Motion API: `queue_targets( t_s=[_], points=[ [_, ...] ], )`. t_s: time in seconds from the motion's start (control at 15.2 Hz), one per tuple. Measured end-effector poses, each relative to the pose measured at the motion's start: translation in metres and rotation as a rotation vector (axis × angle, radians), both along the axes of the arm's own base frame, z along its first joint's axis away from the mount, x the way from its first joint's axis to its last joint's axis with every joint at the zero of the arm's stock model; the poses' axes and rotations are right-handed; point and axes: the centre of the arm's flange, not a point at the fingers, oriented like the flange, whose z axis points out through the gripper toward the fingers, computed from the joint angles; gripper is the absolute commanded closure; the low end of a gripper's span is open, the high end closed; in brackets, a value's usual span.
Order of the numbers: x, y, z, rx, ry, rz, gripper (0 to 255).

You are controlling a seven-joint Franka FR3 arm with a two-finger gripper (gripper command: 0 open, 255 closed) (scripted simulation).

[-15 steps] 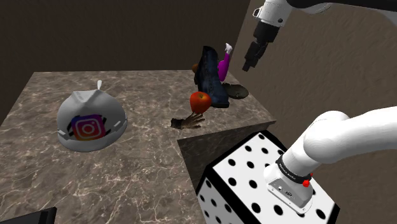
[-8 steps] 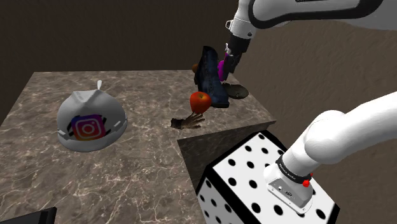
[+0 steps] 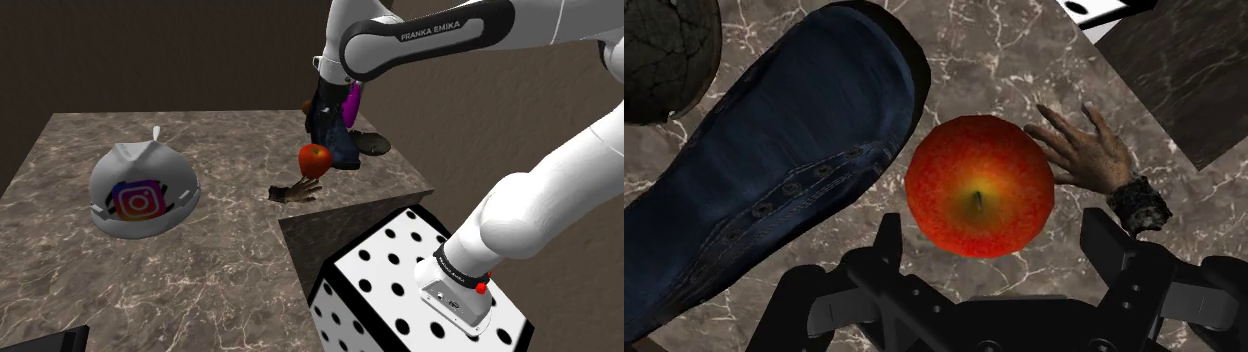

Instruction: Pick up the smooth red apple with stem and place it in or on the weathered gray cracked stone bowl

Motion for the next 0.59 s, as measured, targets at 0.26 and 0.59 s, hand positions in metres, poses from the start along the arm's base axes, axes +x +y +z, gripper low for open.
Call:
queue_targets(
  t_s=[0.26,0.59],
  points=[
    [0.005,0.003,-0.021,-0.007,0.0,0.012,0],
    [0.004,0.003,-0.044,-0.007,-0.001,0.013,0]
  ],
)
